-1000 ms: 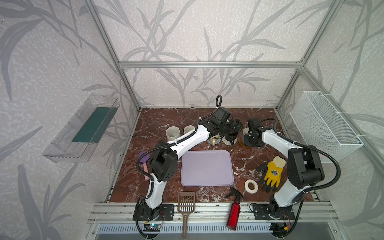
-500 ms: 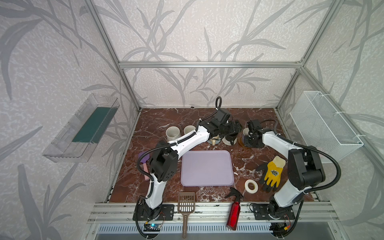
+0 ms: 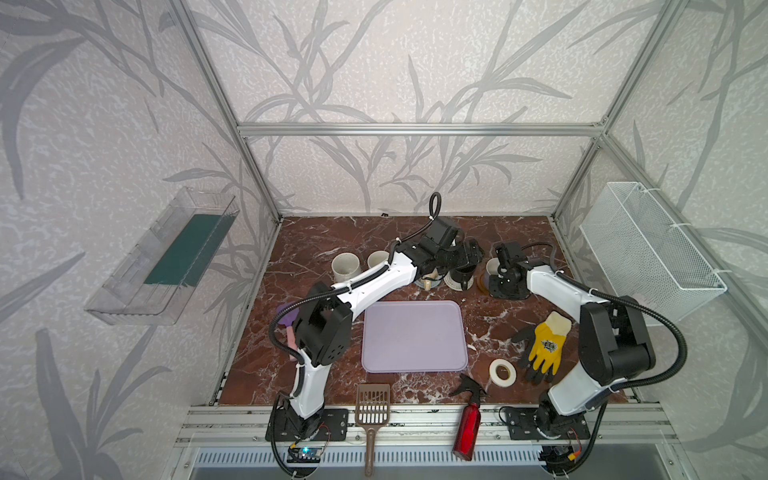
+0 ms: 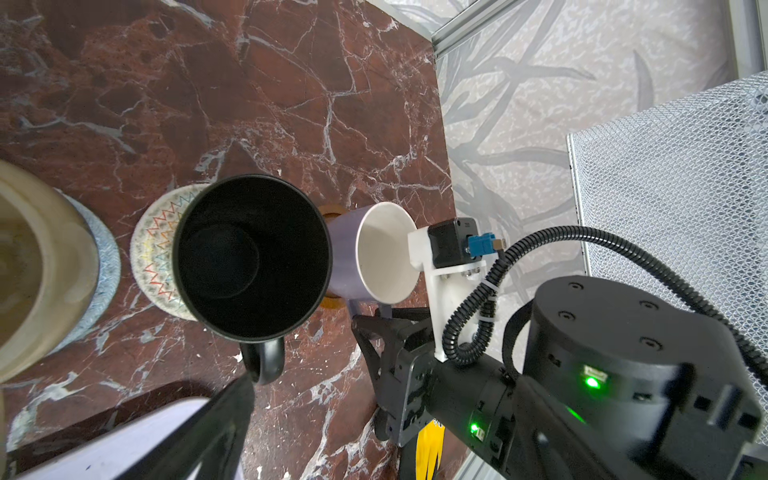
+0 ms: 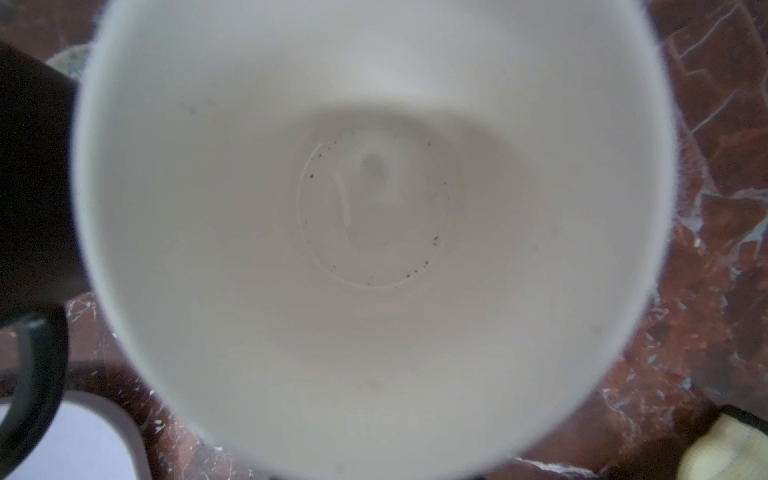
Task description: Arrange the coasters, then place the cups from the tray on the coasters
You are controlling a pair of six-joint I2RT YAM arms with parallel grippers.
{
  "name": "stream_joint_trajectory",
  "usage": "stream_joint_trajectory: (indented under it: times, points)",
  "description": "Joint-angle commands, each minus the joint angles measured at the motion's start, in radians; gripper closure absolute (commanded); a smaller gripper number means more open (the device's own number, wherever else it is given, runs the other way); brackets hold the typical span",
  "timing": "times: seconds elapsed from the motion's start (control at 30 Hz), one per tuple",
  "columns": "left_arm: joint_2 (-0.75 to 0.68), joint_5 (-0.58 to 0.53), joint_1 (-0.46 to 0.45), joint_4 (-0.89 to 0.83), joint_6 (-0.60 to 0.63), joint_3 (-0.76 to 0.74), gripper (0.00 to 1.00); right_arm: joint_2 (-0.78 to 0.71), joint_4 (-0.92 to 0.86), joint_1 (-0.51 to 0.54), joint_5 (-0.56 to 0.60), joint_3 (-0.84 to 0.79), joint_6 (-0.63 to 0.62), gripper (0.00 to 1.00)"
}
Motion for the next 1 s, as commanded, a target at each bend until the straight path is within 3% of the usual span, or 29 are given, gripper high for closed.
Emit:
stream_joint_trajectory:
  times: [0.0,0.07,0.2,0.37,0.6,0.73,0.83,0.97]
  points:
    - [-0.079,-0.034,0.000,0.016,0.006,-0.026,0.01,-0.092,-0.033,0.001,0.007,-0.017,0.012,0.50]
    - [-0.112,-0.046,0.000,0.031,0.014,-0.062,0.01,-0.142,-0.041,0.001,0.017,-0.030,0.020,0.39]
    - [-0.202,-0.092,0.004,0.041,0.050,-0.146,0.01,-0.253,-0.051,0.001,0.020,-0.057,0.011,0.26]
    - [-0.338,-0.179,0.013,0.043,0.102,-0.298,0.01,-0.391,-0.028,0.001,0.019,-0.117,-0.028,0.24]
    - [-0.572,-0.356,0.061,0.023,0.181,-0.546,0.01,-0.618,0.185,0.002,0.101,-0.337,-0.049,0.18]
    - [-0.706,-0.480,0.096,-0.007,0.328,-0.689,0.01,-0.621,0.191,0.001,0.135,-0.363,-0.105,0.15]
    - [-0.814,-0.594,0.151,0.017,0.423,-0.816,0.01,-0.593,0.214,0.001,0.193,-0.384,-0.060,0.18]
    - [-0.950,-0.640,0.265,0.210,0.553,-1.033,0.03,-0.584,0.411,0.000,0.214,-0.484,-0.075,0.20]
